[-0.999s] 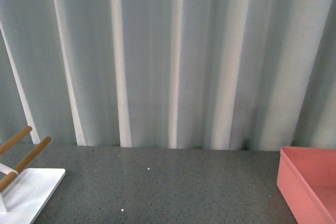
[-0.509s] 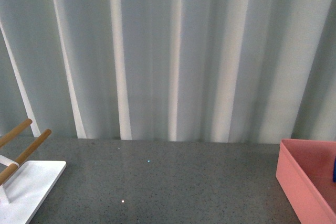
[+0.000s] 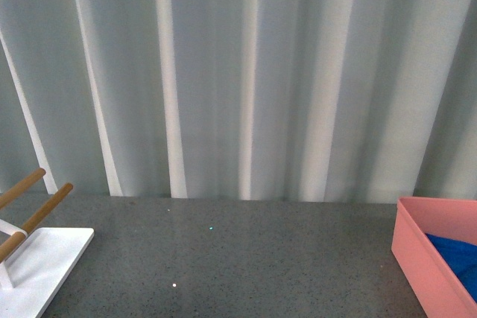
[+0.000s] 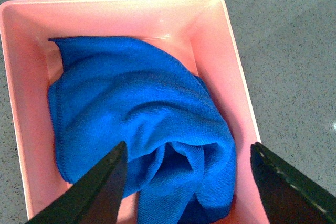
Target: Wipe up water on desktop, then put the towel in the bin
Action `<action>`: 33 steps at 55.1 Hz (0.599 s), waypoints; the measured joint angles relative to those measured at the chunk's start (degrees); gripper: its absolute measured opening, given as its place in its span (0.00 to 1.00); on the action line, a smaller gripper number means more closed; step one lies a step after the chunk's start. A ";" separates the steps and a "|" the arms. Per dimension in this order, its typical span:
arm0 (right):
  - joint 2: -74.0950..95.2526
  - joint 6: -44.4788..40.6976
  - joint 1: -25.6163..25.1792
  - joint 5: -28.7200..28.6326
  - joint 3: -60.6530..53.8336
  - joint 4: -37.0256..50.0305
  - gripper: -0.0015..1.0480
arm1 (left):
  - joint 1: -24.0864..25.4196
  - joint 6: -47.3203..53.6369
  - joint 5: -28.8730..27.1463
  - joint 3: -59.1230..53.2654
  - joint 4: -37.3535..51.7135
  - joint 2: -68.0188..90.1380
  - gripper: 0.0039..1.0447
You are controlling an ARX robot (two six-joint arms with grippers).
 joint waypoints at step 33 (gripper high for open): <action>-8.46 0.26 0.09 -23.67 -33.24 70.75 0.49 | 0.00 0.00 0.04 0.00 0.00 0.00 0.94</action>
